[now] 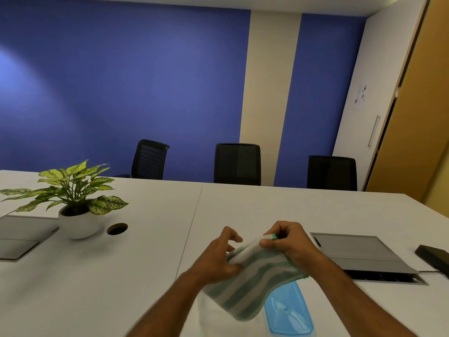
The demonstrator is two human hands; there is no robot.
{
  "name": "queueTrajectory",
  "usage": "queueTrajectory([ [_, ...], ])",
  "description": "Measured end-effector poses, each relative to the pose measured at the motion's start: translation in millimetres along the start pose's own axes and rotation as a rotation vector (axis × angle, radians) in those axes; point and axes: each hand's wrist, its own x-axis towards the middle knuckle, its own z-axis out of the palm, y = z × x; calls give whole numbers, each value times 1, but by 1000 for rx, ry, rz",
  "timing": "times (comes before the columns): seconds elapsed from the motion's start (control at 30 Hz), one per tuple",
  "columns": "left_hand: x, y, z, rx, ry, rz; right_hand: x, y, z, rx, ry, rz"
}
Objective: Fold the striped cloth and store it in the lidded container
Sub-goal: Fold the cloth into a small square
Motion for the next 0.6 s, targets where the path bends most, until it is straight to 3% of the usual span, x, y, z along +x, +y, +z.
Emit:
queueTrajectory([
  [0.17,-11,-33,-14,181,37,88,4,-3,-14,116,12,-12],
  [0.4,-17,-57,-30,392,-31,-6,4,0,-31,202,55,-25],
  [0.6,-12,-50,-46,379,34,15,2,12,-46,170,89,-24],
])
